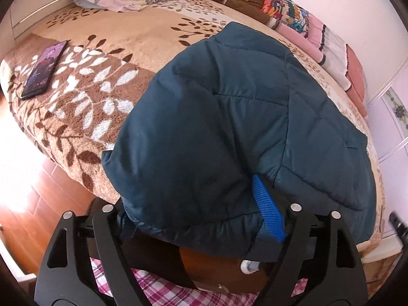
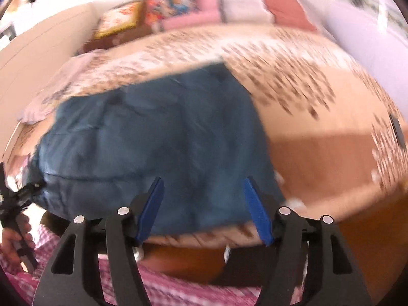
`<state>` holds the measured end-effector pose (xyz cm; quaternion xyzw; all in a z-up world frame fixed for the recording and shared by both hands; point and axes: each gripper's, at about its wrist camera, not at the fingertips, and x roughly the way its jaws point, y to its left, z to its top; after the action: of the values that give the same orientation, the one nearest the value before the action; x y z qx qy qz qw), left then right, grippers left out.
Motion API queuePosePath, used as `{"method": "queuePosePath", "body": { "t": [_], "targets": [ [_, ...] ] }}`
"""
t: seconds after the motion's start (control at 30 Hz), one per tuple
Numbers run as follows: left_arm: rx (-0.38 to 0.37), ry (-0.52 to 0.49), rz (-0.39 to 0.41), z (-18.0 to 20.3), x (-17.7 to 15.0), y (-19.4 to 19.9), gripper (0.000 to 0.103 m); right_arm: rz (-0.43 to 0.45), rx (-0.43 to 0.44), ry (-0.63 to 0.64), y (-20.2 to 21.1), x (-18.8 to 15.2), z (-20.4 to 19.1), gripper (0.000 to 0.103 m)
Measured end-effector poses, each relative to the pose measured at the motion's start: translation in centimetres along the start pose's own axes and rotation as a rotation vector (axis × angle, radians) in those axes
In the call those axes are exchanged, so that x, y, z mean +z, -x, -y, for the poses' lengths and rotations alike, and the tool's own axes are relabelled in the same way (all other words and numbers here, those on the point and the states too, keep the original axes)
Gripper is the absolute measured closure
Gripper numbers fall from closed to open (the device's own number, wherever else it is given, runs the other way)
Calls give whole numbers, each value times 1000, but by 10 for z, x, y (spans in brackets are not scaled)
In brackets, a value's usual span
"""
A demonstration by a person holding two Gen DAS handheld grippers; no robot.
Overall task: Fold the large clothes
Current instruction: 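Grasp the folded jacket edge with both tools and fold it again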
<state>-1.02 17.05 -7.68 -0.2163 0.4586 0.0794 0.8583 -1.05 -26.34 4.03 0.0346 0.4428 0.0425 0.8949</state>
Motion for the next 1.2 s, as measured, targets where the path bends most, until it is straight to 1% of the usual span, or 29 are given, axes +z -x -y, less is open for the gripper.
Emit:
{"method": "queuePosePath", "body": {
  "t": [0.07, 0.13, 0.17, 0.2, 0.23, 0.27, 0.3, 0.33, 0.37, 0.43, 0.5, 0.6, 0.67, 0.7, 0.77, 0.83, 0.9, 0.97, 1.03, 1.07, 1.1, 1.13, 1.17, 1.2],
  "targets": [
    [12, -3, 4, 0, -1, -1, 18, 11, 18, 83, -8, 18, -29, 39],
    [23, -6, 5, 0, -2, -1, 16, 20, 43, 135, -18, 32, -53, 39],
    [24, -9, 4, 0, -2, -2, 16, 22, 62, 172, -27, 43, -71, 41],
    [24, -10, 4, 0, -2, -2, 16, 18, 72, 197, -38, 52, -86, 47],
    [20, -10, 1, -1, -2, -2, 16, 14, 81, 224, -47, 60, -101, 51],
    [18, -9, -2, 0, -3, -3, 16, 8, 86, 251, -56, 68, -117, 60],
    [15, -9, -6, 0, -3, -4, 16, 0, 92, 267, -65, 74, -128, 78],
    [14, -9, -8, 0, -3, -4, 16, -16, 112, 277, -76, 81, -138, 93],
    [12, -8, -10, 0, -3, -5, 16, -51, 134, 277, -90, 90, -148, 102],
    [5, -9, -13, -1, -3, -7, 16, -87, 162, 250, -110, 105, -160, 102],
    [2, -12, -16, -1, -4, -8, 16, -115, 170, 235, -132, 119, -175, 102],
    [1, -24, -17, 0, -3, -9, 16, -153, 138, 250, -164, 133, -197, 102],
    [-1, -27, -17, 1, -3, -10, 16, -214, 132, 244, -188, 135, -203, 102],
    [-5, -27, -15, 1, -3, -10, 15, -268, 133, 247, -205, 134, -207, 102],
    [-12, -28, -9, 1, -2, -10, 15, -346, 122, 243, -232, 131, -211, 102],
    [-16, -32, -6, 2, -1, -11, 14, -381, 139, 221, -243, 128, -208, 102],
    [-25, -23, -8, 1, 1, -13, 13, -394, 159, 200, -249, 124, -203, 102],
    [-61, 18, -32, -3, 2, -18, 12, -401, 175, 190, -249, 124, -200, 102],
    [-96, 69, -60, -11, 1, -24, 13, -412, 189, 169, -247, 129, -196, 102],
    [-120, 87, -63, -14, 0, -25, 22, -405, 196, 159, -242, 132, -194, 102],
    [-160, 102, -59, -16, -1, -24, 27, -379, 206, 153, -230, 135, -191, 102],
    [-182, 100, -50, -14, -3, -22, 41, -340, 222, 154, -214, 136, -188, 102],
    [-192, 90, -39, -12, -4, -20, 49, -308, 234, 160, -201, 136, -186, 102],
    [-185, 73, -23, -8, -4, -16, 53, -265, 247, 180, -176, 132, -181, 102]
  ]
}}
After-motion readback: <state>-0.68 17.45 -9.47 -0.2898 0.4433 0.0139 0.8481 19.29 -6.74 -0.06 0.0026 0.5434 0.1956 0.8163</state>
